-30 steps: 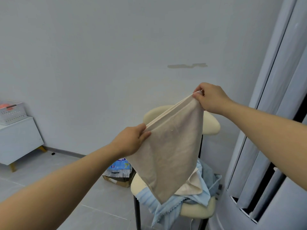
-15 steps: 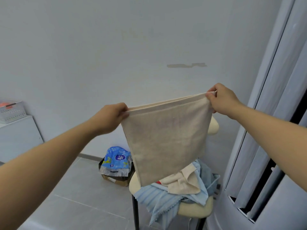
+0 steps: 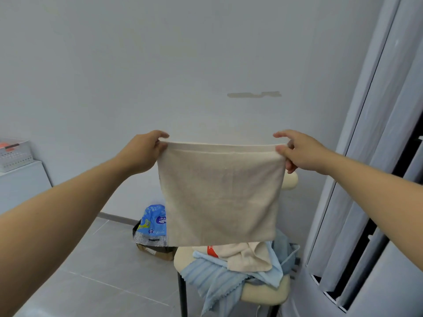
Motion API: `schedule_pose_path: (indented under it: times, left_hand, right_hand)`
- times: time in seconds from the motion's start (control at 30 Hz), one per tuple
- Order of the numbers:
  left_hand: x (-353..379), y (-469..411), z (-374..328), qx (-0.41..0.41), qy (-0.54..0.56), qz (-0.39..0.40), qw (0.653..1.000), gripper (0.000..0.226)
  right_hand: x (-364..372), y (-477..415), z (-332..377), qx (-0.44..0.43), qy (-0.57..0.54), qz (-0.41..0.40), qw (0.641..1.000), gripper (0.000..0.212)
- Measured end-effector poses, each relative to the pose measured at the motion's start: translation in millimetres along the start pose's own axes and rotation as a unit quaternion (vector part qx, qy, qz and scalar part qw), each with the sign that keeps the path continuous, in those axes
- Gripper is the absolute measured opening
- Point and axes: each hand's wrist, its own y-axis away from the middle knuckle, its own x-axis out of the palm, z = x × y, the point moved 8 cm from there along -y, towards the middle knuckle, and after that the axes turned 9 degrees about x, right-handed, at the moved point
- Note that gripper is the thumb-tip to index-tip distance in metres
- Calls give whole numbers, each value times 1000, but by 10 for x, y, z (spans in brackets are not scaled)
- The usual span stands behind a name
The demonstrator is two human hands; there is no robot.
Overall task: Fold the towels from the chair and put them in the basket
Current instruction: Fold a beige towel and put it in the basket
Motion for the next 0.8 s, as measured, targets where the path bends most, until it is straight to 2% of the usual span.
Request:
schedule_pose_path:
  times: [0.1, 0.17, 0.2, 0.27, 0.37, 0.47, 0.57, 0.63, 0.73, 0.8]
  left_hand:
    - [40, -11, 11, -1, -30, 34, 999, 24]
    - [-22, -27, 23, -13, -10, 0, 1000, 23]
    - [-33, -35, 24, -16, -11, -2, 1000, 22]
    - [-1, -43, 1, -12, -28, 24, 999, 20]
    - [-41, -46, 31, -25, -11, 12, 1000, 18]
    - [75, -4, -3, -17, -37, 84, 996, 15]
    - [24, -1, -16, -28, -12, 19, 999, 15]
    - [102, 12, -30, -36, -12, 48, 998, 15]
    - [95, 20, -29, -56, 28, 3, 998, 16]
    - [97, 30, -5, -83, 78, -15, 993, 17]
  right_hand:
    - [47, 39, -18, 1, 38, 47, 998, 13]
    - [15, 58, -7, -6, 69, 18, 997, 14]
    - [-21, 62, -4, -8, 72, -3, 997, 13]
    - [-3, 61, 5, -11, 79, 4, 997, 13]
    - [-2, 22, 22, -32, 135, -14, 990, 13]
    - [53, -42, -2, -31, 177, 1, 984, 9]
    - [59, -91, -16, -34, 227, -11, 973, 8]
    - [97, -103, -48, -22, 258, -3, 966, 9]
    - [61, -120, -76, -3, 218, -38, 975, 10]
    - [70, -103, -100, 10, 189, -30, 981, 12]
